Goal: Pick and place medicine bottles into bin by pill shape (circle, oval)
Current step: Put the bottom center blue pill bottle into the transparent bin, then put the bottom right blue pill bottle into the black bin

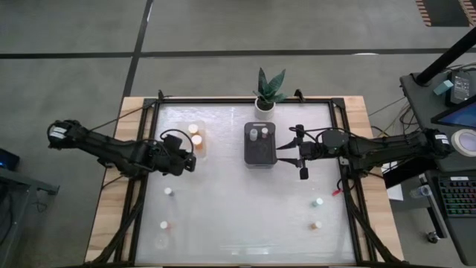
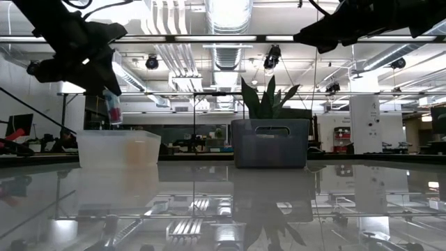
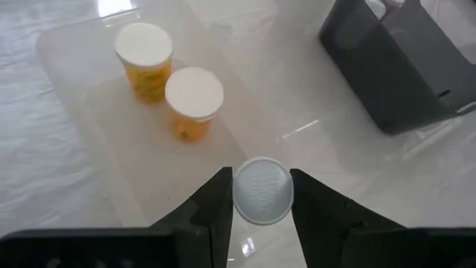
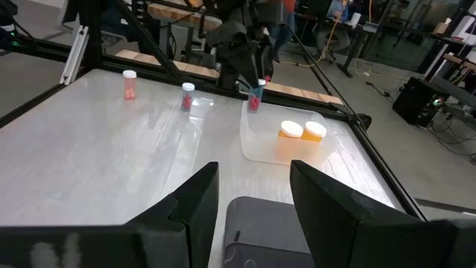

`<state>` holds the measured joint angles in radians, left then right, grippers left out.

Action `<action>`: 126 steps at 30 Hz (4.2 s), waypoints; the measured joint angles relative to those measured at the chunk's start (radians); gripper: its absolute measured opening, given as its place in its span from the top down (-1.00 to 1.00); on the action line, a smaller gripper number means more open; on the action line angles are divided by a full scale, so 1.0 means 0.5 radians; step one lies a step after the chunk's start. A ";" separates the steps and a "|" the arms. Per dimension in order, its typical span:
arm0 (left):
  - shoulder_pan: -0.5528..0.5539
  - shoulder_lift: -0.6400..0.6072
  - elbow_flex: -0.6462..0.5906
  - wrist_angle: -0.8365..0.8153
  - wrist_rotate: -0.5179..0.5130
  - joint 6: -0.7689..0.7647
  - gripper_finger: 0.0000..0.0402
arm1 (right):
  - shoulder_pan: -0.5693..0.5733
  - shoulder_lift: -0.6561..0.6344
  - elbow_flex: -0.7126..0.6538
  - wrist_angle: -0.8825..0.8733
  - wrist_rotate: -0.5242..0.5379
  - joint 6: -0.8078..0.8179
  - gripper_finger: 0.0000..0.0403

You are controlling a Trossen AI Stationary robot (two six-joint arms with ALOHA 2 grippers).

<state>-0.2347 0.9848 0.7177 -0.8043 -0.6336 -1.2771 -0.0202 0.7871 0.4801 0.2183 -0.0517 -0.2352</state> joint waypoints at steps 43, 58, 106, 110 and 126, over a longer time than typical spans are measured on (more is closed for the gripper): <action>0.772 0.065 -0.020 0.105 0.669 0.842 0.54 | 0.000 0.000 0.000 -0.010 0.000 0.038 0.21; 0.821 0.338 -0.026 0.129 0.665 0.843 0.54 | 0.000 0.000 0.000 -0.009 0.000 0.037 0.21; 0.825 0.388 0.431 0.098 0.632 1.817 0.00 | 0.000 0.000 0.000 -0.097 0.050 0.005 0.21; 0.825 0.382 0.440 0.409 0.906 2.428 0.00 | -0.031 0.000 0.000 -0.058 0.164 -0.026 0.21; 0.936 0.384 0.418 0.875 1.197 3.282 0.00 | -0.441 0.000 0.000 0.100 0.154 -0.076 0.21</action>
<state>0.2334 1.1770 0.9268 -0.3667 -0.0351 0.3638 -0.2405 0.7872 0.4801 0.2684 0.0254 -0.2733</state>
